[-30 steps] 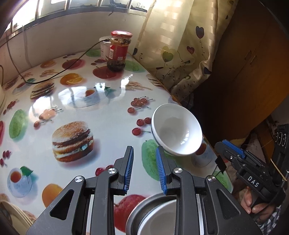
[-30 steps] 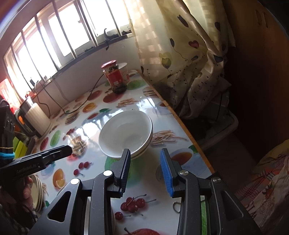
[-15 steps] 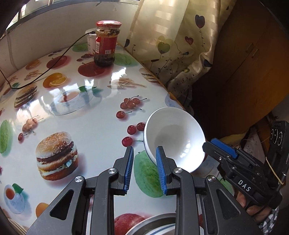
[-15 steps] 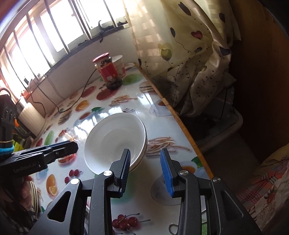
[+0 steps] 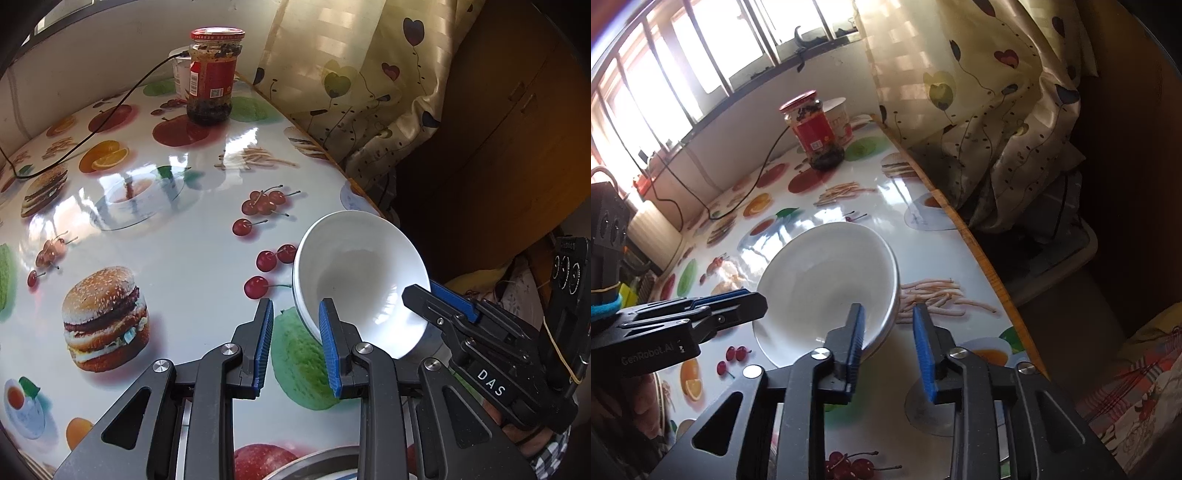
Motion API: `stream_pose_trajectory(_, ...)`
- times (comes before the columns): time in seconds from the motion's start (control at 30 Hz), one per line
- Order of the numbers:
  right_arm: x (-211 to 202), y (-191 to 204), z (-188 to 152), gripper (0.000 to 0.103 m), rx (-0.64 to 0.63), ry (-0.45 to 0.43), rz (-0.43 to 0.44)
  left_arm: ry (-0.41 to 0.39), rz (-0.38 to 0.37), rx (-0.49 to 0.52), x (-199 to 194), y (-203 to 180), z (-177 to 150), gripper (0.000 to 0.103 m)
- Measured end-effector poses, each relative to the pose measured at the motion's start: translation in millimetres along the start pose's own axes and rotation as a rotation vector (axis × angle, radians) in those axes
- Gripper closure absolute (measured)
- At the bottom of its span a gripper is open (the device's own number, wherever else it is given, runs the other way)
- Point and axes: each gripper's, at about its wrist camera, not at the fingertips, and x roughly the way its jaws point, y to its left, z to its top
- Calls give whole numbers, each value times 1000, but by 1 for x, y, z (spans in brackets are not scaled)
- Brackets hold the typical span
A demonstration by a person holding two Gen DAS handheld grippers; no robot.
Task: Organize plates and bowls
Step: 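Close the left tool on the blue-rimmed bowl rim while the right tool grips it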
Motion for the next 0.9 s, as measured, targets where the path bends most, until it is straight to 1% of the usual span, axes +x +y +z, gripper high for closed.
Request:
stream_pose_trajectory(0.13, 1, 2, 0, 80, 5, 1, -2, 0, 1, 2, 0, 1, 0, 77)
stream_pose_trajectory(0.2, 2, 1, 0, 82, 5, 1, 0, -1, 2, 2, 0, 0, 0, 77)
stream_pose_trajectory(0.27, 2, 2, 0, 84, 6, 0, 2, 1, 2, 8, 0, 0, 0, 82)
stream_pose_trajectory(0.4, 2, 2, 0, 84, 4, -1, 2, -5, 2, 27, 1, -5, -1, 87)
stream_pose_trajectory(0.47, 2, 2, 0, 84, 5, 0, 10, -4, 8, 25, 3, -5, -1, 88)
stream_pose_trajectory(0.9, 3, 2, 1, 84, 3, -2, 8, -10, 14, 25, 3, -6, -1, 89)
